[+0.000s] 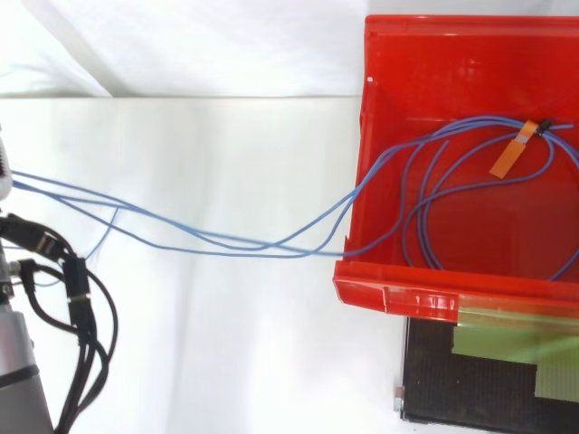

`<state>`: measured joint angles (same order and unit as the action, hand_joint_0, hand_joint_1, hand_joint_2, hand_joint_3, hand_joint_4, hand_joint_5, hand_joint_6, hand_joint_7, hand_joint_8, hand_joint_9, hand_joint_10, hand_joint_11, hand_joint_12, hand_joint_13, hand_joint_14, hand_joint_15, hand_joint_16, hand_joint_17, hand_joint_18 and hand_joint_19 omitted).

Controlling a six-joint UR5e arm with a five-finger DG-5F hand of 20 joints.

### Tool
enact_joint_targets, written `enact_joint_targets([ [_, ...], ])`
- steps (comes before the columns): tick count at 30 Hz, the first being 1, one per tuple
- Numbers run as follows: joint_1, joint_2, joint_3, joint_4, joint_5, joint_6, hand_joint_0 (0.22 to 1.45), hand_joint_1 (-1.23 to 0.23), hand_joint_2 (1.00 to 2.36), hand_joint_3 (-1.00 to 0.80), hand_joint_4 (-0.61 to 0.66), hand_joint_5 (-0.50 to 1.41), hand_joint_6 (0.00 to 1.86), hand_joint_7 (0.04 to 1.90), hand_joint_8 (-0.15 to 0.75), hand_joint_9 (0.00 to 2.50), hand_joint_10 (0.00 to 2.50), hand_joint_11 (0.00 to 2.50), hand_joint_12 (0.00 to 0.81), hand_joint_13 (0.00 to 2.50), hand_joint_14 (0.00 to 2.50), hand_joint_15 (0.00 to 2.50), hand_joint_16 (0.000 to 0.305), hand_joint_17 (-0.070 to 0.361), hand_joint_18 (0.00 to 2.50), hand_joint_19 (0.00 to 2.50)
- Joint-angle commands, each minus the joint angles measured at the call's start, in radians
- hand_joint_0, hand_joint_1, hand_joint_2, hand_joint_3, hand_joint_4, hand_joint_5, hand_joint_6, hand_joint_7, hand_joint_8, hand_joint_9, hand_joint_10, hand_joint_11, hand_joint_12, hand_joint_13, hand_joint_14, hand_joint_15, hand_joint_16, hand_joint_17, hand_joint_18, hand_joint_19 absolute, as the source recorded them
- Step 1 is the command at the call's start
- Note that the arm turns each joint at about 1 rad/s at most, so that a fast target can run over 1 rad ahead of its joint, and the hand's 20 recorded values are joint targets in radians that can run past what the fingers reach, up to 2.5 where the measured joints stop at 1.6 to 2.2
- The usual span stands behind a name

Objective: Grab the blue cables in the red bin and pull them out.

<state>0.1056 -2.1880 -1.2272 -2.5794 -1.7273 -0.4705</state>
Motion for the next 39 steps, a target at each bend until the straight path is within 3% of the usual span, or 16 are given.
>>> enact_joint_targets([
  [1, -0.001, -0.001, 0.0, 0.117, -0.052, -0.006, 0.83, -0.97, 1.0, -1.0, 0.27, 1.16, 0.0, 0.84, 0.051, 1.46, 0.03, 1.8, 0.38, 1.7, 0.0, 1.73, 0.041, 0.093, 1.0, 1.1],
  [5, -0.007, 0.001, 0.0, 0.217, -0.127, -0.056, 0.82, -0.97, 1.0, -1.0, 0.27, 1.16, 0.0, 0.84, 0.061, 1.45, 0.03, 1.8, 0.389, 1.7, 0.0, 1.71, 0.042, 0.094, 1.0, 1.1],
  [9, -0.015, -0.001, 0.0, 0.314, -0.169, -0.076, 0.82, -0.97, 1.0, -1.0, 0.26, 1.15, 0.0, 0.83, 0.061, 1.45, 0.03, 1.81, 0.393, 1.69, 0.0, 1.72, 0.041, 0.093, 1.0, 1.11],
  [14, -0.018, 0.001, 0.0, 0.361, -0.201, -0.092, 0.82, -0.97, 1.0, -1.0, 0.27, 1.14, 0.0, 0.83, 0.06, 1.45, 0.03, 1.81, 0.399, 1.7, 0.0, 1.71, 0.042, 0.094, 1.0, 1.11],
  [25, -0.023, -0.001, 0.0, 0.395, -0.253, -0.144, 0.81, -0.96, 1.0, -1.0, 0.26, 1.14, 0.0, 0.82, 0.066, 1.45, 0.03, 1.81, 0.395, 1.7, 0.0, 1.71, 0.042, 0.095, 1.0, 1.11],
  [32, -0.026, -0.001, 0.0, 0.433, -0.296, -0.213, 0.8, -0.96, 1.0, -1.0, 0.25, 1.13, 0.01, 0.81, 0.065, 1.45, 0.03, 1.84, 0.401, 1.7, 0.0, 1.71, 0.042, 0.095, 1.01, 1.11],
  [39, -0.026, -0.001, 0.0, 0.452, -0.307, -0.248, 0.79, -0.96, 1.0, -1.0, 0.25, 1.13, 0.01, 0.81, 0.067, 1.45, 0.03, 1.82, 0.405, 1.7, 0.0, 1.71, 0.043, 0.096, 1.01, 1.11],
])
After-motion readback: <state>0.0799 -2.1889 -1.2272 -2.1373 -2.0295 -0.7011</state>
